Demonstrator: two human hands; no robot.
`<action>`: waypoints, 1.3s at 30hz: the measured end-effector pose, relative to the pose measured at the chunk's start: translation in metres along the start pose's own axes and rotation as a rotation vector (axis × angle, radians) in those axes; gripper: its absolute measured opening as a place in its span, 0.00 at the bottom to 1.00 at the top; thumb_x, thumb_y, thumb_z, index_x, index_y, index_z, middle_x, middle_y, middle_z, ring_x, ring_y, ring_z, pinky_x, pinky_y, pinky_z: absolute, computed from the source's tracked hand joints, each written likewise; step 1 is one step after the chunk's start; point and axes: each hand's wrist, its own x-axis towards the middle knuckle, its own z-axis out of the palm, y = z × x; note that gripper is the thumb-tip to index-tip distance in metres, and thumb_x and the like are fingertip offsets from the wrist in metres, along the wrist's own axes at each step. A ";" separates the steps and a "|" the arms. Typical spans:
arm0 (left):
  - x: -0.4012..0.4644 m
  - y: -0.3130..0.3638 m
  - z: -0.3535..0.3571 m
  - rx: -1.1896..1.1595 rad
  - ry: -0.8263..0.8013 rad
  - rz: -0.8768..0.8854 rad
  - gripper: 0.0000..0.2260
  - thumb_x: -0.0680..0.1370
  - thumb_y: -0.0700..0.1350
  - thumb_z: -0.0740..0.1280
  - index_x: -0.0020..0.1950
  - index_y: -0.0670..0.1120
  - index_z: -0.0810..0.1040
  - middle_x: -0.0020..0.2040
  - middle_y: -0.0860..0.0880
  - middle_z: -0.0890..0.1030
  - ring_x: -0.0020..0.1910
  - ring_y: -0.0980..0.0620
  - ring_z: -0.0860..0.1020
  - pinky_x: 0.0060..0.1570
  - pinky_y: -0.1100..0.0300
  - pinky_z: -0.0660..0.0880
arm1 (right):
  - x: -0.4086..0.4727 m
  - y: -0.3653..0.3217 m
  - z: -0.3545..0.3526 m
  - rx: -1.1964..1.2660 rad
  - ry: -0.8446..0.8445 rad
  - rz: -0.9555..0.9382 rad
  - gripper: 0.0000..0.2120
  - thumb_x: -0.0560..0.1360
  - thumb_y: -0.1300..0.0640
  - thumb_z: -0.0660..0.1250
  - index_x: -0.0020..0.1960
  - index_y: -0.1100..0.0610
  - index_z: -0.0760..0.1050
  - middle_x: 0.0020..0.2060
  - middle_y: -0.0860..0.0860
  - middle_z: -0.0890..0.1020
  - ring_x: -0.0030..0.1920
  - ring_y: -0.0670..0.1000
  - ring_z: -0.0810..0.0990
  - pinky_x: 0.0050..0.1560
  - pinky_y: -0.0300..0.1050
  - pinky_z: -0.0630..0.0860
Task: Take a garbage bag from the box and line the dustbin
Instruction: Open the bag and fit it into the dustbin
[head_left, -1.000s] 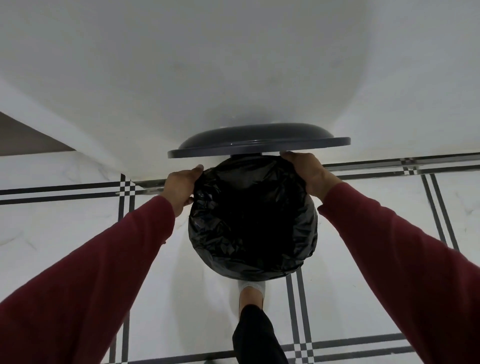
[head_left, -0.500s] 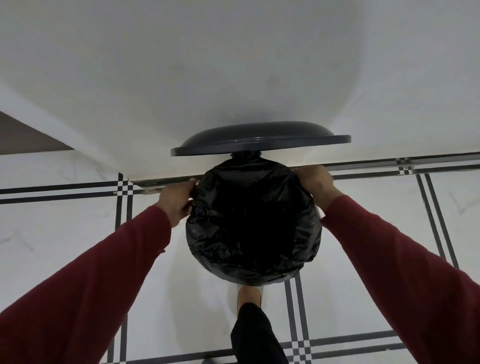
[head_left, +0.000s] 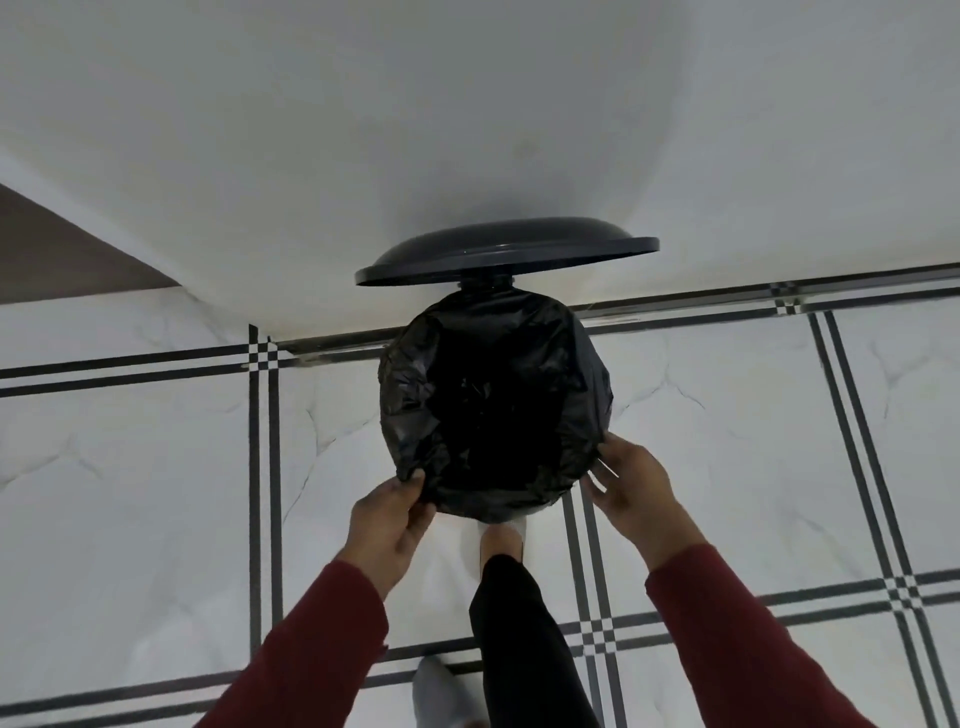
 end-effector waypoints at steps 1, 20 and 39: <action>0.002 -0.004 -0.002 -0.065 0.028 -0.014 0.03 0.82 0.39 0.69 0.50 0.39 0.81 0.49 0.44 0.83 0.45 0.53 0.81 0.44 0.61 0.78 | 0.000 -0.002 -0.002 0.023 -0.005 0.055 0.15 0.78 0.67 0.59 0.46 0.55 0.84 0.41 0.51 0.85 0.46 0.50 0.82 0.55 0.48 0.75; 0.028 0.000 0.003 -0.255 -0.081 -0.224 0.08 0.83 0.36 0.59 0.55 0.37 0.78 0.48 0.39 0.84 0.50 0.42 0.82 0.52 0.47 0.80 | 0.024 0.022 0.000 0.372 -0.053 0.219 0.11 0.72 0.65 0.58 0.48 0.62 0.78 0.50 0.59 0.79 0.56 0.60 0.80 0.67 0.56 0.75; 0.038 0.000 0.014 -0.305 0.020 -0.023 0.14 0.80 0.34 0.59 0.62 0.39 0.79 0.51 0.42 0.84 0.48 0.46 0.84 0.43 0.56 0.85 | 0.029 0.006 0.002 0.157 0.056 0.121 0.04 0.73 0.58 0.63 0.43 0.59 0.75 0.44 0.56 0.81 0.45 0.58 0.82 0.52 0.51 0.81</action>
